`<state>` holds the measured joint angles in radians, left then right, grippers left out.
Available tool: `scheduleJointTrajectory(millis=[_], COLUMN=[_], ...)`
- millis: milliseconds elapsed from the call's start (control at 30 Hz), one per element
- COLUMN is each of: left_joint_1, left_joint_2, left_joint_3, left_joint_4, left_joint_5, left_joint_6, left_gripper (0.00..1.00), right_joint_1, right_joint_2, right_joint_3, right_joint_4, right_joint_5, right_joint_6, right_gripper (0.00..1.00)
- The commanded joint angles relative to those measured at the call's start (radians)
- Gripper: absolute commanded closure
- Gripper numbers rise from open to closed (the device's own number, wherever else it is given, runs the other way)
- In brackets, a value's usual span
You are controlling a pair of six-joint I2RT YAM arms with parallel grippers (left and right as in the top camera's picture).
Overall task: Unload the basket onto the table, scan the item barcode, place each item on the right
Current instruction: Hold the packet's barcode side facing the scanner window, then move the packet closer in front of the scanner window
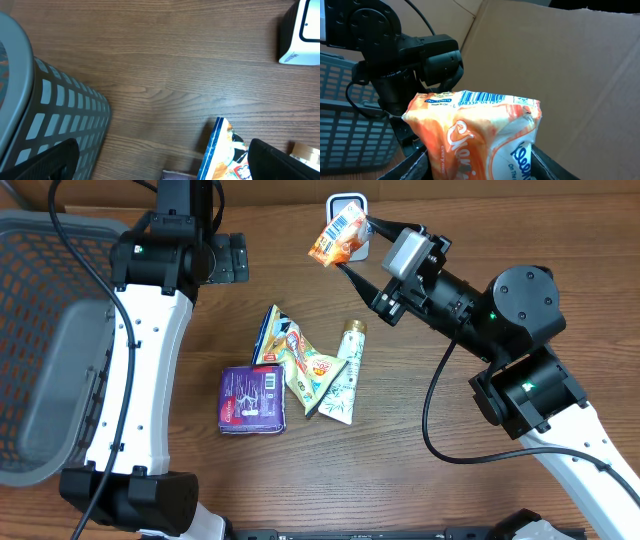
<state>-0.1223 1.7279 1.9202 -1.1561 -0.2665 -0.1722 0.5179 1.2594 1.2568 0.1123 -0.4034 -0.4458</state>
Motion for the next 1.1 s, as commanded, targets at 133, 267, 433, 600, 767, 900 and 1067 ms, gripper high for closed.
scheduleJointTrajectory(millis=[133,267,433,600,767,900,1067], left_joint_1=[0.005,0.005,0.005,0.005,0.005,0.005,0.005], left_joint_2=[-0.009,-0.009,-0.009,-0.009,-0.009,-0.009,-0.009], left_joint_3=[0.019,0.019,0.019,0.019,0.019,0.019,0.019], left_joint_4=[0.0,0.001,0.001,0.0,0.001,0.001,0.001], left_joint_5=[-0.014,-0.014,-0.014,-0.014,-0.014,-0.014,-0.014], left_joint_6=[0.019,0.019,0.019,0.019,0.019,0.019,0.019], left_gripper=[0.0,0.0,0.0,0.0,0.0,0.0,0.0], right_joint_1=[0.003,0.003,-0.011,-0.07,-0.128,-0.148,-0.15], right_joint_2=[0.047,0.124,0.246,0.336,0.399,0.48,0.624], right_joint_3=[0.026,0.026,0.026,0.026,0.026,0.026,0.027], right_joint_4=[-0.014,-0.019,0.034,0.082,0.234,0.365,0.569], right_joint_5=[0.139,0.175,0.204,0.207,0.131,0.129,0.14], right_joint_6=[0.208,0.396,0.678,1.032,1.344,1.632,1.94], right_gripper=[0.52,0.51,0.51,0.5,0.5,0.47,0.47])
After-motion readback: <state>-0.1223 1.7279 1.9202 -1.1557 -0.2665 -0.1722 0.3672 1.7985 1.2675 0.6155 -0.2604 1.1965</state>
